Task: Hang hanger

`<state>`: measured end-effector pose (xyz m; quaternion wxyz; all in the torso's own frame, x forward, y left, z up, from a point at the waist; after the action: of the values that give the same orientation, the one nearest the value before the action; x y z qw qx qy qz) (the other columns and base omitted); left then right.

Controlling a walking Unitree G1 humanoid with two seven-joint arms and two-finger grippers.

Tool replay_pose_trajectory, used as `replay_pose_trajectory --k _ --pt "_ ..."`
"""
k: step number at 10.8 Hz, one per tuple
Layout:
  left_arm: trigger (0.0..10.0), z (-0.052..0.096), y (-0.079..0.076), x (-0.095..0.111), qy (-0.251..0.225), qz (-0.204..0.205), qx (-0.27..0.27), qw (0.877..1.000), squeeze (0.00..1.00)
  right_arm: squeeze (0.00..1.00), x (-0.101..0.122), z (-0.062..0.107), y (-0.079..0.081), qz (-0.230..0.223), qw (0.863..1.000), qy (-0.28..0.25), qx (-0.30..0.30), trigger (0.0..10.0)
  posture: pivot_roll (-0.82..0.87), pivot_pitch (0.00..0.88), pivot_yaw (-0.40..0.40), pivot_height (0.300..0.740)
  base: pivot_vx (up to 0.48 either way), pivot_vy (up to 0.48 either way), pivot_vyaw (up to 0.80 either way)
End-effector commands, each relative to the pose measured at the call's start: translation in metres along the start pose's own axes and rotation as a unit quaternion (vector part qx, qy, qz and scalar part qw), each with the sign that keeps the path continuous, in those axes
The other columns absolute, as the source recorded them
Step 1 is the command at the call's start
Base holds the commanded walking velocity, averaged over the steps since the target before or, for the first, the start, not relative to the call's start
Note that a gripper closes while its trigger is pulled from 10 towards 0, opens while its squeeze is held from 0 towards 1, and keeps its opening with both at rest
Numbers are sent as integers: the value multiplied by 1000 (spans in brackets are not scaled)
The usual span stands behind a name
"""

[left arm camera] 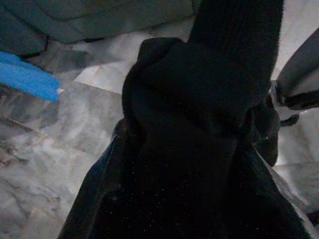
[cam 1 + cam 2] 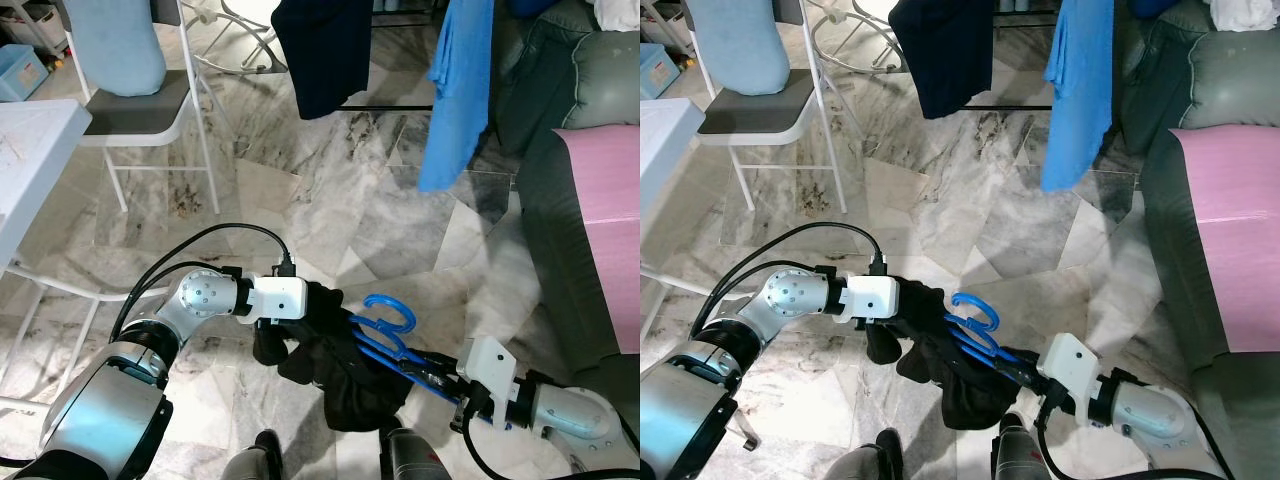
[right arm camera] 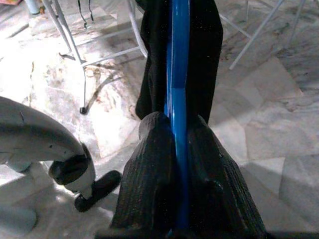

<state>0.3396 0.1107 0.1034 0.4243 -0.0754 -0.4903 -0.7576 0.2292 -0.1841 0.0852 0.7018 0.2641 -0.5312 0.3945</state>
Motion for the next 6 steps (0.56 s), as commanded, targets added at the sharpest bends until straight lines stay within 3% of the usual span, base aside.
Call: replay_pose_trajectory --k 1,6 --pt "0 0 -8 -1 -13 17 -14 1000 0 0 10 -7 3 23 999 -26 10 10000 -266 279 136 740 0 0 0" --pt "0 4 -16 -7 -1 43 -36 998 0 0 18 -12 -18 86 995 -36 -45 10000 -256 271 135 740 0 0 0"
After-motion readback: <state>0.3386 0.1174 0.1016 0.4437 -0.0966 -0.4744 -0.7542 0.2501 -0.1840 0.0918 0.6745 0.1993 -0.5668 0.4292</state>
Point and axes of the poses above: a point about 5 cm out from each wrist's last joint towards the gripper, its own z axis pointing back from the gripper into the wrist, its own x axis along the axis of the wrist's last joint, y = z × x, the point moved 1 cm from there along -z, pointing out of the wrist towards the gripper, and after that the axes turned 11 degrees about -z, right-handed, at the moved point
